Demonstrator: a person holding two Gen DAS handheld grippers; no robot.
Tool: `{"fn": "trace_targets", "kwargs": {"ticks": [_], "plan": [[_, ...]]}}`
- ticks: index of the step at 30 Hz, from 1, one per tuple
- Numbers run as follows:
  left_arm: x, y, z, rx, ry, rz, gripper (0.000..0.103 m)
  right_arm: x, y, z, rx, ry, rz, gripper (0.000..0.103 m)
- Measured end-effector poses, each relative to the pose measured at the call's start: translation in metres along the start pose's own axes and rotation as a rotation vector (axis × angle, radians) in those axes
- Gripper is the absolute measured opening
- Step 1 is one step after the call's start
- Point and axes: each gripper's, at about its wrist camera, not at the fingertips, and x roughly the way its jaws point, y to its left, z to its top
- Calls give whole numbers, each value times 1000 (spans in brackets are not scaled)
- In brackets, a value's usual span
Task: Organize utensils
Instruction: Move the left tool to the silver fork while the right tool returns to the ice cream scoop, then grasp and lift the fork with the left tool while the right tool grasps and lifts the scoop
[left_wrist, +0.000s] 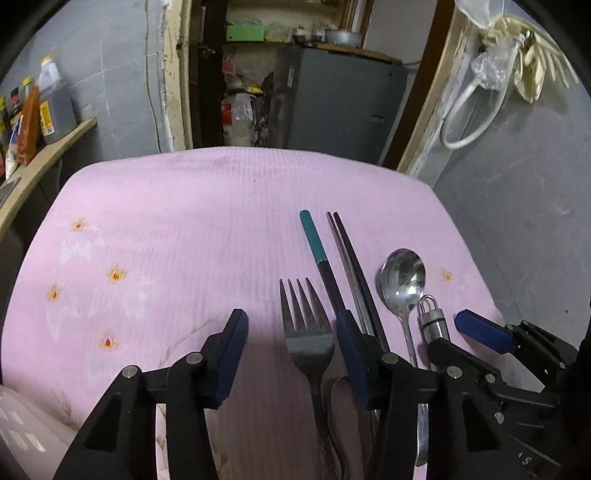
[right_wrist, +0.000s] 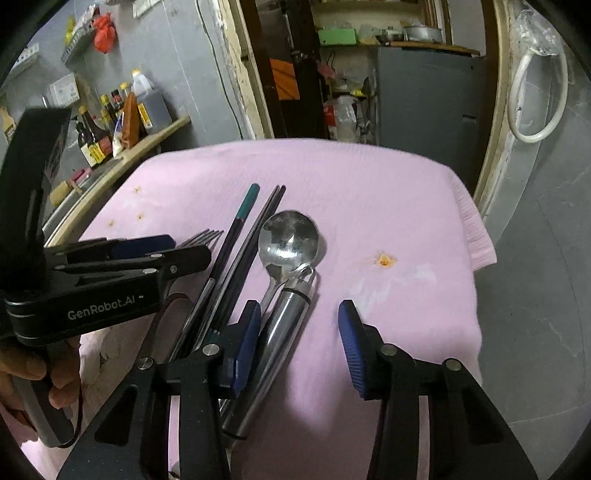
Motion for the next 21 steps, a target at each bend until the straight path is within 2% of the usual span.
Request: {"fn": "trace_targets", "kwargs": {"ticks": [3, 4, 6, 7, 8, 10, 15, 21], "plan": [[3, -3, 8, 11, 34, 11, 48, 4, 5, 5, -12, 30, -34, 39], [4, -4, 10, 12, 42, 18, 44, 4, 6, 6, -12, 38, -40, 39], [5, -4, 13, 9, 54, 22, 37, 4, 7, 9, -1, 55, -52, 30], [5, -3, 13, 2, 60, 10, 28, 3, 6, 10, 14, 60, -43, 24], [4, -3, 13, -10, 69, -11, 26, 2, 3, 11, 43, 68, -26, 22], [3, -3, 14, -11, 76, 3, 25, -2, 0, 10, 81, 69, -4, 21], [-21, -7, 7, 6, 25, 4, 25, -42, 4, 3, 101, -27, 32, 20], [-77, -10, -10, 37, -107, -11, 24, -104, 19, -3, 57, -165, 36, 18]]}}
